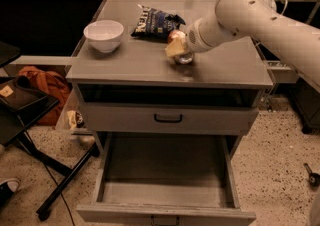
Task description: Place coke can into middle drawer
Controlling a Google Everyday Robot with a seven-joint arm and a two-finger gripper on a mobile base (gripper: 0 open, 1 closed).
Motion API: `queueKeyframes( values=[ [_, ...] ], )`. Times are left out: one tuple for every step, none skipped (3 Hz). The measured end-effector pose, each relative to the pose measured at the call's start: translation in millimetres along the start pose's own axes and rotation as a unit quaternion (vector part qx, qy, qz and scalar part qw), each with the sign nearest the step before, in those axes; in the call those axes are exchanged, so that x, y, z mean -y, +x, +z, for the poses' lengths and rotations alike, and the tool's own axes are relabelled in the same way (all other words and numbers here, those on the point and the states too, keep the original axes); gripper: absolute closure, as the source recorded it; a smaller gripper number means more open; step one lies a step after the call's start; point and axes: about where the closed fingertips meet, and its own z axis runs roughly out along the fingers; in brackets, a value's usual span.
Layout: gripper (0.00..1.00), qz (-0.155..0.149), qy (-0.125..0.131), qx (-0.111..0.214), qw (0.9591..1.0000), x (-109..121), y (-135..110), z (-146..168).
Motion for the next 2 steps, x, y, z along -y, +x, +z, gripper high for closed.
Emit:
queueKeyframes(
  values=[
    [1.00,-0.011,0.021,0.004,0.9997,7.2,10.6,-30.5],
    [1.00,-0.033,0.024,0.024,0.9989,9.5,25.7,-74.7]
  ],
)
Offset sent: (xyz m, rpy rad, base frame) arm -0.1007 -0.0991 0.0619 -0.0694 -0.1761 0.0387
